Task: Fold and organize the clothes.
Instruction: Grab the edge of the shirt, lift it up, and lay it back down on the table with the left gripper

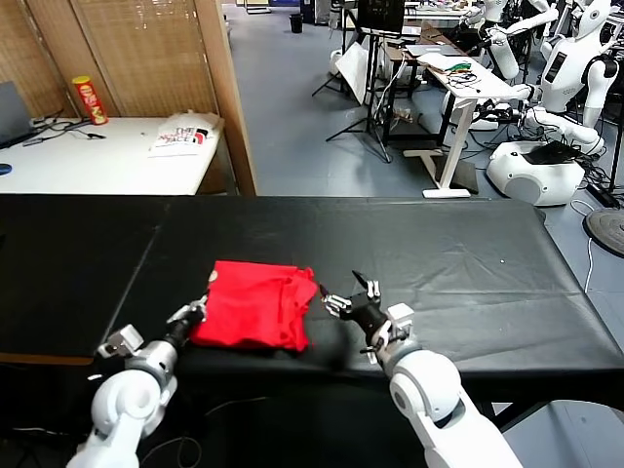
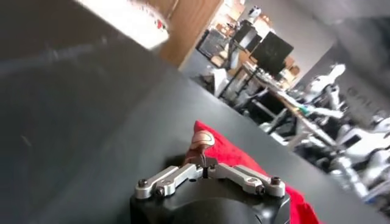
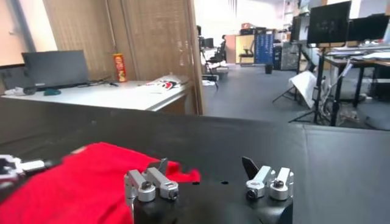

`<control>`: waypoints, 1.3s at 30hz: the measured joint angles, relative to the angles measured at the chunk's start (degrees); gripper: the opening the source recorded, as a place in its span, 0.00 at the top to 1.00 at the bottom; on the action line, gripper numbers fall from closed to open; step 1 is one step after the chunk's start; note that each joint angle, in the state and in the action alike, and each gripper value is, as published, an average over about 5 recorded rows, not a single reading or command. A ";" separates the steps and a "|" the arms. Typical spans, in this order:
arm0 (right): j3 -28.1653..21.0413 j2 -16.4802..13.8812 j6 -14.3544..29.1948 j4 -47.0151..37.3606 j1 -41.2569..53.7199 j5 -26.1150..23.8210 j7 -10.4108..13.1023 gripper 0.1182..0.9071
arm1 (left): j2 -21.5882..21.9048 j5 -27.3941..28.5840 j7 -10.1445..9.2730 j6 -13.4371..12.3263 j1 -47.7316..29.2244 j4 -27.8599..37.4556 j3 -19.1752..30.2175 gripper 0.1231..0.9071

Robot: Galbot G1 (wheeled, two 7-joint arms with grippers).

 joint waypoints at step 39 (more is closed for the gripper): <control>4.57 -0.36 -0.03 1.78 -4.50 -0.08 0.29 0.14 | 9.38 13.84 -7.01 5.27 -1.41 -15.48 7.14 1.00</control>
